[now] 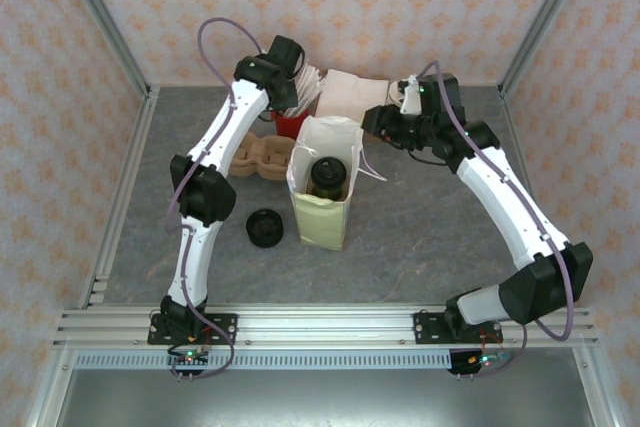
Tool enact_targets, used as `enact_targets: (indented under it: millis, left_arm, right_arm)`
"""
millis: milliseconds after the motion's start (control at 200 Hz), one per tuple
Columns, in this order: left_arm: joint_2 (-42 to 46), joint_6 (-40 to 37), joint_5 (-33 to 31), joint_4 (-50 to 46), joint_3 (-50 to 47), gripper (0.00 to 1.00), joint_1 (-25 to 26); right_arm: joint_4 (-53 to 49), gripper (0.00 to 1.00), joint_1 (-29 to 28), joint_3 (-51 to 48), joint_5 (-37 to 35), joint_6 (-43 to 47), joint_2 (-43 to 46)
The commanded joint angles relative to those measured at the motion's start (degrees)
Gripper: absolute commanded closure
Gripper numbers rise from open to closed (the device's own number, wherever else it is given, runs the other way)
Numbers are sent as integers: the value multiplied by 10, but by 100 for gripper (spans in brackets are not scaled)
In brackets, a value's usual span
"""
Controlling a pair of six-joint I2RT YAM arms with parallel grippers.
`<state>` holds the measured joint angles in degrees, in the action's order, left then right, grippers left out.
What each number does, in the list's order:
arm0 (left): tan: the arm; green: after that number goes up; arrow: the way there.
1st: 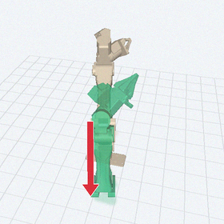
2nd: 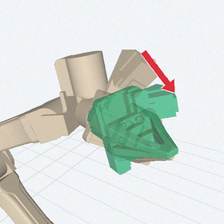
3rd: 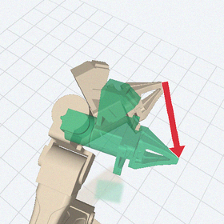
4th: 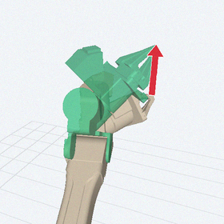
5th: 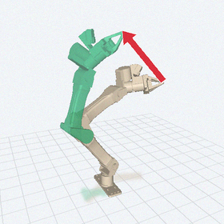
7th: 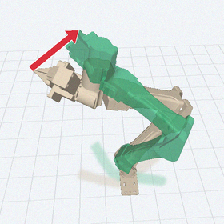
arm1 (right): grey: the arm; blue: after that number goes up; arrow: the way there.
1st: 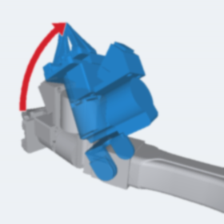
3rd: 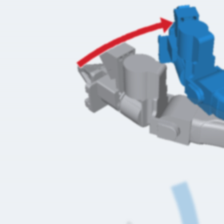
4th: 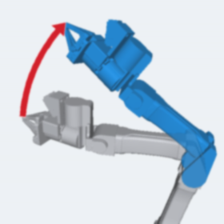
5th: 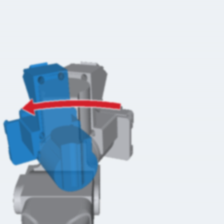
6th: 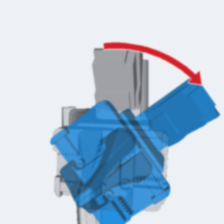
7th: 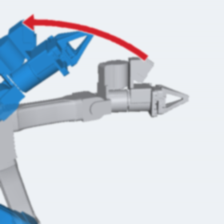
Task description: Pack the takeout coffee
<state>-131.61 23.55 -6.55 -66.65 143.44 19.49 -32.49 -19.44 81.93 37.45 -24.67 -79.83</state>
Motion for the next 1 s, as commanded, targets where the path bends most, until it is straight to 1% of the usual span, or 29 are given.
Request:
enact_targets:
  millis: [0, 140, 295, 360, 390, 515, 646, 761, 856, 996]
  left_arm:
    - [65, -16, -4, -47, 44, 98, 0]
    - [117, -15, 10, -83, 54, 98, 7]
    - [194, -14, 20, -109, 53, 98, 31]
    - [218, -15, 30, -121, 53, 98, 48]
    - [243, -16, 35, -124, 53, 98, 58]
    - [293, -26, 62, -132, 51, 98, 108]
    - [344, -36, 85, -111, 34, 98, 164]
    - [376, -46, 109, -107, 13, 98, 209]
    - [393, -60, 122, -128, -10, 98, 254]
    - [415, -75, 141, -187, -63, 99, 280]
  right_arm:
    - [-22, 58, 10, 26, -32, 24, 35]
    - [-31, 58, 20, 40, -82, 31, 47]
    - [-48, 57, 24, 71, -145, 43, 37]
    - [-49, 57, 26, 85, -163, 43, 28]
    - [-48, 57, 27, 90, -169, 43, 23]
    - [-46, 57, 30, 116, -197, 39, 1]
    - [-53, 57, 32, 154, -211, 34, -34]
    - [-87, 58, 32, 209, -210, 25, -80]
    - [-122, 59, 32, 260, -200, 10, -126]
    - [-155, 59, 32, 335, -188, -9, -190]
